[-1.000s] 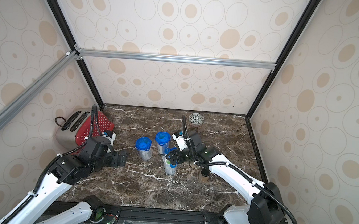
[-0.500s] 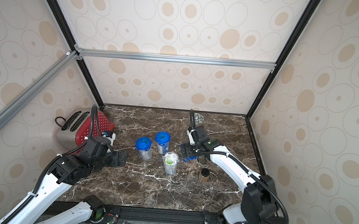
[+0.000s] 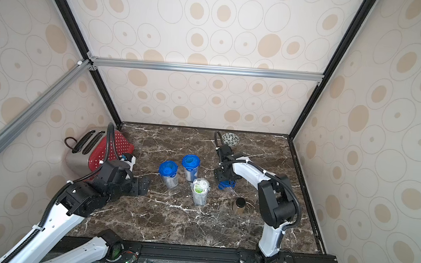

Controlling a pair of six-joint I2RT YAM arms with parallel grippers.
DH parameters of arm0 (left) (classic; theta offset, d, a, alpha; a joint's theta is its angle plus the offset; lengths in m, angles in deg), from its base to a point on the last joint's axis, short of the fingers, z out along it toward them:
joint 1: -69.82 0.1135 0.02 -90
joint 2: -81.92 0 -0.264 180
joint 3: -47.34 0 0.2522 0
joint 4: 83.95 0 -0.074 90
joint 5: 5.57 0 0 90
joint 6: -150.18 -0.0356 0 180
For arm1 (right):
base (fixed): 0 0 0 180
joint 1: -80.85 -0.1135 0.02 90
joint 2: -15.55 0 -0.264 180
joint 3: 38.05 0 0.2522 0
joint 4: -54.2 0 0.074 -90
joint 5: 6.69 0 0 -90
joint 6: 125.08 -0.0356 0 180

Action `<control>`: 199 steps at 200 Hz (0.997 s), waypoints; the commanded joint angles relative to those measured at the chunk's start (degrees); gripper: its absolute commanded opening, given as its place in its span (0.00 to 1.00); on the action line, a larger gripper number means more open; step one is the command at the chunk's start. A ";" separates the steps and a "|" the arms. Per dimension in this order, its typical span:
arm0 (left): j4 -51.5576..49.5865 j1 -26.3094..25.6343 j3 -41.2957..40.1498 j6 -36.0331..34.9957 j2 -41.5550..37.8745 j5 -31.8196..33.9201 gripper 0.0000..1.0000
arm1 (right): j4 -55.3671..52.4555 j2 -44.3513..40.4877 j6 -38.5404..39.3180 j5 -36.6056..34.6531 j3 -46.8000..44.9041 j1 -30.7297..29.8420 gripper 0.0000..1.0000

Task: Take out toiletry kits
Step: Place the lid at the center of the board.

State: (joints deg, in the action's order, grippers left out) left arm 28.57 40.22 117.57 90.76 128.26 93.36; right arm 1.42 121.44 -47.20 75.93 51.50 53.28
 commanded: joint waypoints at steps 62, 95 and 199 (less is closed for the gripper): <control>-1.48 0.24 -0.22 -1.14 0.47 -0.87 0.99 | -1.19 5.03 1.23 1.25 2.79 2.04 1.00; -1.44 0.24 -0.04 -1.32 0.94 -1.45 0.99 | -1.26 3.07 1.15 0.44 2.86 2.04 1.00; -1.10 0.23 -0.13 -1.84 0.14 -2.24 0.99 | -5.10 -22.36 -0.15 12.77 -0.77 -5.76 1.00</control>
State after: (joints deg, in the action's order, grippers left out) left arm 28.62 40.22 117.26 90.22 129.16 90.93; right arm 0.30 99.84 -46.85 85.74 50.60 51.84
